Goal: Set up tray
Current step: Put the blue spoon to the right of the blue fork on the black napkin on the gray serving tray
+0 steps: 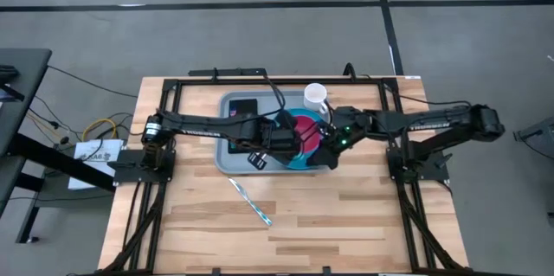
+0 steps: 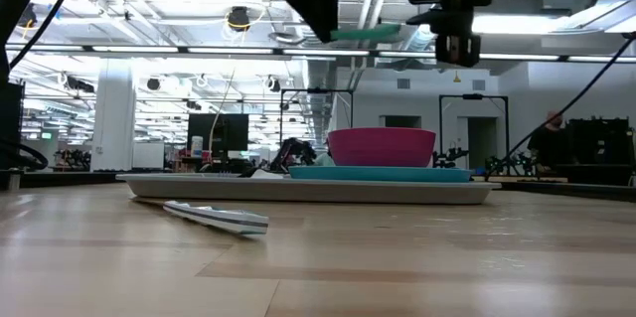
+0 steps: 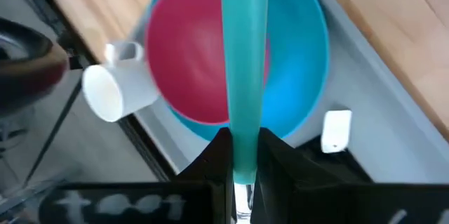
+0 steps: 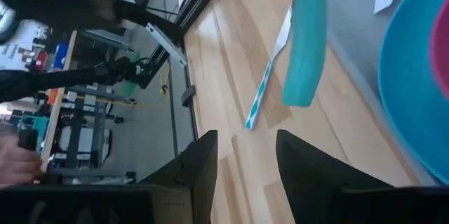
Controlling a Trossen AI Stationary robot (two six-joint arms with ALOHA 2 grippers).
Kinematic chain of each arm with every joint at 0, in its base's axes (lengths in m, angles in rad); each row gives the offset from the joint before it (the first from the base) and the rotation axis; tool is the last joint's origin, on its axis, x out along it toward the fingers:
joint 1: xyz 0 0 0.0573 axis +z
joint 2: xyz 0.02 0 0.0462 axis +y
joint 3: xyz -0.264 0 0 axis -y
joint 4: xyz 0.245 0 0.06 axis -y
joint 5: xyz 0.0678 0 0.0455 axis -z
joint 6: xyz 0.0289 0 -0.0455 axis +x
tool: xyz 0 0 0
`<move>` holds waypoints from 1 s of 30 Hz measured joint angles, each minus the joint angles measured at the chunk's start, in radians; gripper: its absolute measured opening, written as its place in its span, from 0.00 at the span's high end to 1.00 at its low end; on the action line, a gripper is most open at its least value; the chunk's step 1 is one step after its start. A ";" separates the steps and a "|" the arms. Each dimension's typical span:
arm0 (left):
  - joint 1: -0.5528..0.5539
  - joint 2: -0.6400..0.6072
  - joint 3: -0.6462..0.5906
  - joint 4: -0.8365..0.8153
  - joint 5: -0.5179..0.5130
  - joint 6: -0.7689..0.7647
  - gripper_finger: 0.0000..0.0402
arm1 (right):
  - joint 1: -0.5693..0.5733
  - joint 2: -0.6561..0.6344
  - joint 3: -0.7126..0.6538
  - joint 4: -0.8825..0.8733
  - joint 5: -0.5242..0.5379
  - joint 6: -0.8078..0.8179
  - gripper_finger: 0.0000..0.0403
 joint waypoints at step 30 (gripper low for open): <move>-0.020 0.001 0.046 0.084 -0.060 0.112 0.94 | -0.084 0.018 0.019 0.069 -0.001 0.019 0.67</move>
